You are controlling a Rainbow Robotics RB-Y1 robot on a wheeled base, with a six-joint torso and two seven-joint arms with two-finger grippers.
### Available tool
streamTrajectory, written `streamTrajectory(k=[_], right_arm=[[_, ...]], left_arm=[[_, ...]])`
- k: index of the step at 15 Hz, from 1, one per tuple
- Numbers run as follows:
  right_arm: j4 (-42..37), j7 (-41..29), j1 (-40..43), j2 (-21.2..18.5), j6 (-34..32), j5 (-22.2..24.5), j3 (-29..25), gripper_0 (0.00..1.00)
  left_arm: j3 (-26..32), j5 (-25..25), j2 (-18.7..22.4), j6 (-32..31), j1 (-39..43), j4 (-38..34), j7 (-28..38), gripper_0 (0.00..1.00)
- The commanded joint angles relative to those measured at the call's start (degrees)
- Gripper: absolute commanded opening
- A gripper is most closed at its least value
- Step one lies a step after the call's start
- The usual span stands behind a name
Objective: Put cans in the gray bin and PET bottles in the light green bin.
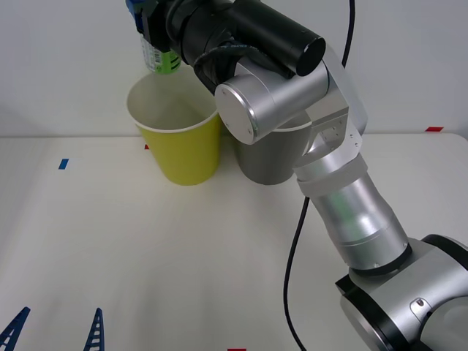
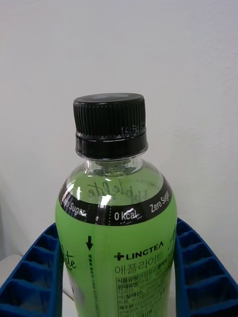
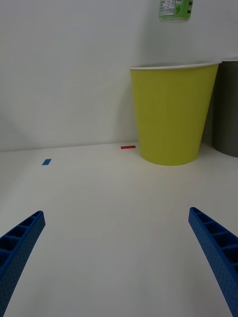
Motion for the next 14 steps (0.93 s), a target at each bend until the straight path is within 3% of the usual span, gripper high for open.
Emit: streamTrajectory(k=[1, 14], right_arm=[[-0.08, 0.30, 0.00, 0.59, 0.00, 0.18, 0.00, 1.00], [0.01, 0.65, 0.00, 0.94, -0.17, 0.79, -0.09, 1.00]], left_arm=[[0.00, 0.00, 0.00, 0.00, 0.00, 0.00, 0.00, 1.00], [0.00, 0.00, 0.00, 0.00, 0.00, 0.00, 0.00, 1.00]])
